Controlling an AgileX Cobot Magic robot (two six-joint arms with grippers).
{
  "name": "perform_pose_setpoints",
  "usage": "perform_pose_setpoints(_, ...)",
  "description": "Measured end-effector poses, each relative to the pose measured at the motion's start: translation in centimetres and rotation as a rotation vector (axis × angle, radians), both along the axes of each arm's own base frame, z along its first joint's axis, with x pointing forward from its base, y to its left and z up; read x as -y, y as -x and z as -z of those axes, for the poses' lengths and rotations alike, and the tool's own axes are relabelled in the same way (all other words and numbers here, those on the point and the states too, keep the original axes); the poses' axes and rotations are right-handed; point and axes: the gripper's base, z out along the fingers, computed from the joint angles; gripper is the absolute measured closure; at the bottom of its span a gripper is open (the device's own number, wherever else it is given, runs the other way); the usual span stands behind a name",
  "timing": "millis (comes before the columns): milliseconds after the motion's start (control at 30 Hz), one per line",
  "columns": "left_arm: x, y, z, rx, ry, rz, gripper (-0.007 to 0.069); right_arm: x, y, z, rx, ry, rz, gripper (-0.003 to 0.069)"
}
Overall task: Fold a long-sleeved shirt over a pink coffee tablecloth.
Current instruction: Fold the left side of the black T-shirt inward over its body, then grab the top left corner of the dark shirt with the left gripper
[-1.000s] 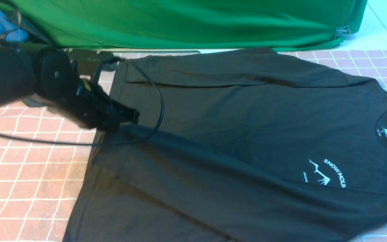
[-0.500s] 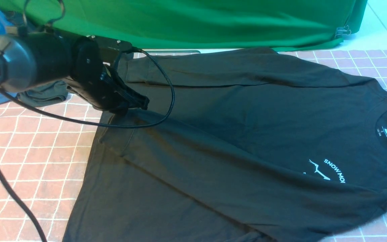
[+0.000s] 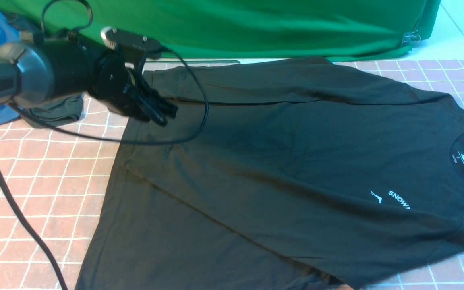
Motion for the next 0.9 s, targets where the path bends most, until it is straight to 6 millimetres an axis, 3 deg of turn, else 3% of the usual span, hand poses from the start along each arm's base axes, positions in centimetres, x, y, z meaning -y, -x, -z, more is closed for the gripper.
perform_pose_setpoints(100,0.1,-0.6,-1.2,0.041,0.024,-0.015,0.0311,0.0,0.0,0.0,0.000,0.000,0.000,0.0589)
perform_pose_setpoints(200,0.1,-1.5,-2.5,0.083,0.116,-0.097,0.0308,0.0,0.0,0.0,0.000,0.000,0.000,0.0589)
perform_pose_setpoints(367,-1.3,-3.2,-3.8,0.060,0.318,-0.279,0.0438,0.0,0.0,0.0,0.001,0.000,0.000,0.0589)
perform_pose_setpoints(433,-2.5,-4.6,-3.8,0.000,0.424,-0.370,0.0558,0.0,0.0,0.0,0.002,-0.001,0.000,0.0589)
perform_pose_setpoints(500,-2.9,-5.6,-3.5,-0.037,0.471,-0.406,0.0599,0.0,0.0,0.0,0.003,-0.001,0.000,0.0589)
perform_pose_setpoints(700,-2.6,-8.8,-1.0,-0.081,0.502,-0.425,0.0601,0.0,0.0,0.0,0.003,-0.001,0.000,0.0589)
perform_pose_setpoints(900,-2.7,-10.7,2.4,-0.093,0.490,-0.436,0.0475,0.0,0.0,0.0,0.002,-0.003,0.000,0.0589)
